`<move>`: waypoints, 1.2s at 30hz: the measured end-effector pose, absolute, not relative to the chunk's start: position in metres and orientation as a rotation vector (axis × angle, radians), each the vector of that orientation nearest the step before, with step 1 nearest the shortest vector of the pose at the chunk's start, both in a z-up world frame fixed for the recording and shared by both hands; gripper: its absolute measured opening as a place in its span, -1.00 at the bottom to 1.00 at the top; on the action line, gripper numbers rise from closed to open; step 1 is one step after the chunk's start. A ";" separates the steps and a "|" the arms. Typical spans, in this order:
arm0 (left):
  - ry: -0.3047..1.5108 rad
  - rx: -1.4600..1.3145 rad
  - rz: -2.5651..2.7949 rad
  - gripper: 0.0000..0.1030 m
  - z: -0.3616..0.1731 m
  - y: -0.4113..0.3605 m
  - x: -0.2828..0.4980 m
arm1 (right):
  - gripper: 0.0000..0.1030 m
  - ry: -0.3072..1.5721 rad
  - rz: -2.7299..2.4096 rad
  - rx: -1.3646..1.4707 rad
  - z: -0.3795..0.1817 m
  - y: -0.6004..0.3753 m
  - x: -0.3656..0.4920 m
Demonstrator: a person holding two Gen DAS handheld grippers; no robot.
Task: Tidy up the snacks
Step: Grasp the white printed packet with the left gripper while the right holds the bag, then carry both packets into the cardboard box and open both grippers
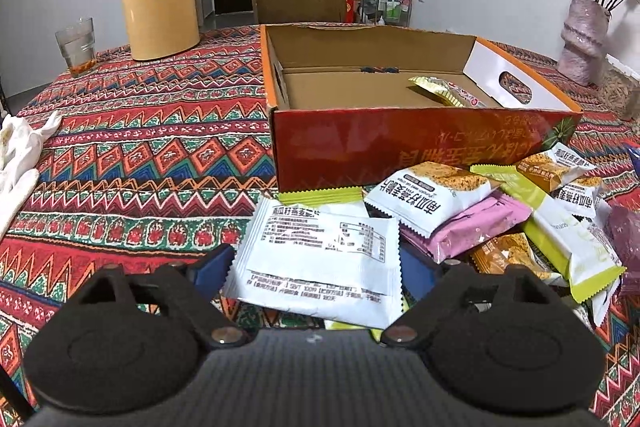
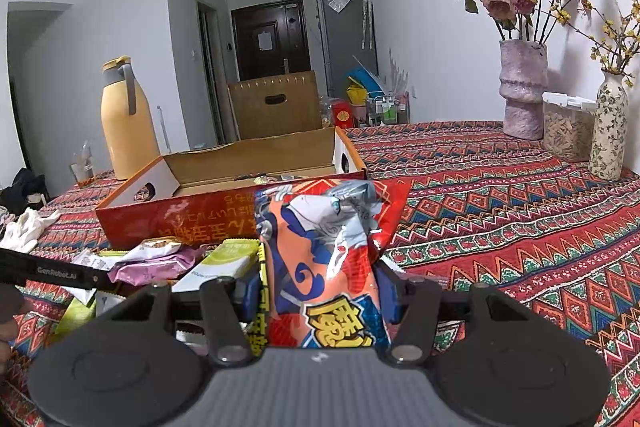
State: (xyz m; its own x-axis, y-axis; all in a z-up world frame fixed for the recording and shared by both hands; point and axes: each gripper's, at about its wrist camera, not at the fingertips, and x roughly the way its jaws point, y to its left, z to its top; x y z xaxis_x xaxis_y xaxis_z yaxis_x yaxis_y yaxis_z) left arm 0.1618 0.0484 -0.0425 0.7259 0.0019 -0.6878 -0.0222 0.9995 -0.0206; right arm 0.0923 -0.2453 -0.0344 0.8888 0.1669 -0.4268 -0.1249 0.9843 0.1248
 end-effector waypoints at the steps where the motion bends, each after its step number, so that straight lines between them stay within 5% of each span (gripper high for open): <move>1: 0.754 -0.030 0.012 0.63 -0.042 0.049 0.161 | 0.06 0.451 0.152 0.096 -0.034 -0.245 0.092; 12: 0.715 -0.040 -0.004 0.30 -0.032 0.049 0.148 | 0.06 0.441 0.153 0.096 -0.032 -0.246 0.087; 36: 0.564 -0.066 0.017 0.31 0.025 0.041 0.154 | 0.06 0.345 0.191 0.068 0.010 -0.239 0.116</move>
State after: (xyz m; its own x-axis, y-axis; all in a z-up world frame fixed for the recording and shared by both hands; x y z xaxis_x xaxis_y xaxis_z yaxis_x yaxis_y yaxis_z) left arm 0.1535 0.0407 0.0247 0.8453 -0.0025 -0.5343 -0.0339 0.9977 -0.0582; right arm 0.1162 -0.2386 0.0097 0.9232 0.1979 -0.3295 -0.1747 0.9796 0.0990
